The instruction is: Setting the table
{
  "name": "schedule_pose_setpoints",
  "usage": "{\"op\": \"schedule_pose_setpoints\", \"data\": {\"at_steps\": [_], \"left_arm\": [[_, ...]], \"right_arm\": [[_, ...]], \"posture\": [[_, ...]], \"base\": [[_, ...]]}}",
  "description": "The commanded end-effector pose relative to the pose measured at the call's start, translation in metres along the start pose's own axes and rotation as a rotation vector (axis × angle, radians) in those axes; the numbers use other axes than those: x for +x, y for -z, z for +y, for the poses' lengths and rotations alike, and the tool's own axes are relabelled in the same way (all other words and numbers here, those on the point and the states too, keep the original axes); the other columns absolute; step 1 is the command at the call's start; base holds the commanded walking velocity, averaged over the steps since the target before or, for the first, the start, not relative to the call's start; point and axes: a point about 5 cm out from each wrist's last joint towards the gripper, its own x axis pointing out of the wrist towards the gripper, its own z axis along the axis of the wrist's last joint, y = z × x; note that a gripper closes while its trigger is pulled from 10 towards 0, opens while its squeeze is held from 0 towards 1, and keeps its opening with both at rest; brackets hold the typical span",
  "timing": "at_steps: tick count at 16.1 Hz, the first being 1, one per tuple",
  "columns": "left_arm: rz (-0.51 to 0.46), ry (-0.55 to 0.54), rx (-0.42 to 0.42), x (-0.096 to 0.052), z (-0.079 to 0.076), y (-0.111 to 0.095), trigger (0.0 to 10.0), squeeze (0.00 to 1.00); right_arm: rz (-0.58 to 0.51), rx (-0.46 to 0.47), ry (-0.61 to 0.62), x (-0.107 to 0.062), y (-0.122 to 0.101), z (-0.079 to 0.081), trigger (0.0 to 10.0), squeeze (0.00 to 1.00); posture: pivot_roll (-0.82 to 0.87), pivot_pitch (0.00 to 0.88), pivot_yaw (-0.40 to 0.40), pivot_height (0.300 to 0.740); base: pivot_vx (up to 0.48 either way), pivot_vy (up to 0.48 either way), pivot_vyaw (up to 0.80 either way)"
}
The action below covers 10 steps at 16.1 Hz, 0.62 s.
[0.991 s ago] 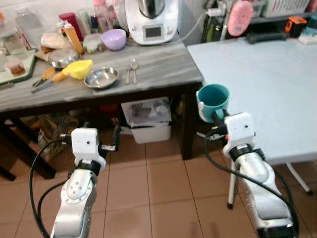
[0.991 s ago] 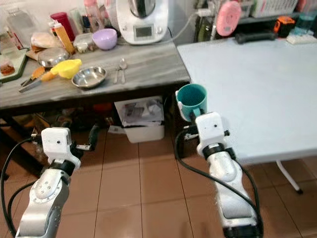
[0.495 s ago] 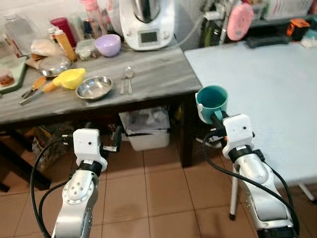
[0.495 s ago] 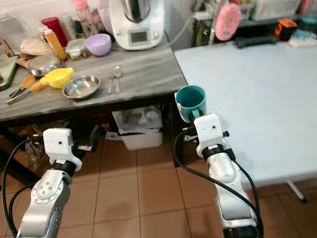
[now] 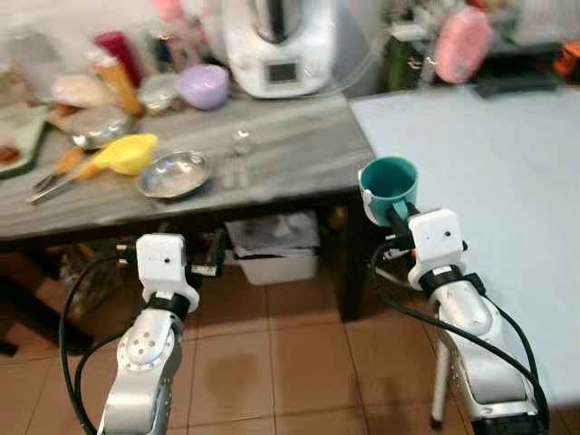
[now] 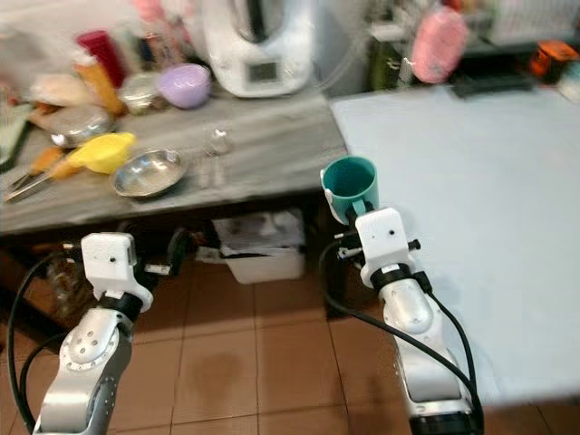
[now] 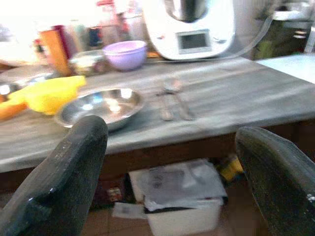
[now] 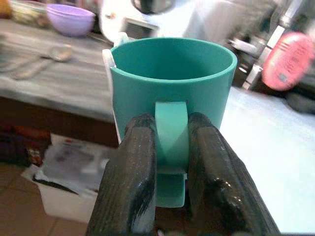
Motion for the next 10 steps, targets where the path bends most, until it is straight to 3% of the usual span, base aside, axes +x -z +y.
{"op": "schedule_pose_setpoints", "data": {"at_steps": [1,6,10], "left_arm": [[0.008,-0.034,0.019,-0.0018,0.0101,0.0001,10.0,0.00],[0.010,-0.035,0.018,-0.0017,0.0091,0.0006,10.0,0.00],[0.009,-0.034,0.019,-0.0013,0.0094,0.0000,10.0,0.00]], "right_arm": [[-0.050,0.001,-0.024,0.0030,-0.0111,0.0076,10.0,0.00],[-0.044,-0.002,-0.028,0.0031,-0.0094,0.0079,10.0,0.00],[-0.062,-0.003,-0.031,0.0041,-0.0141,0.0089,10.0,0.00]], "posture": [[-0.24,0.098,0.104,0.740],[-0.25,0.096,0.103,0.740],[-0.24,0.093,0.103,0.740]], "base": [[0.341,0.000,0.69],[0.338,0.000,0.69],[0.330,0.000,0.00]]}}
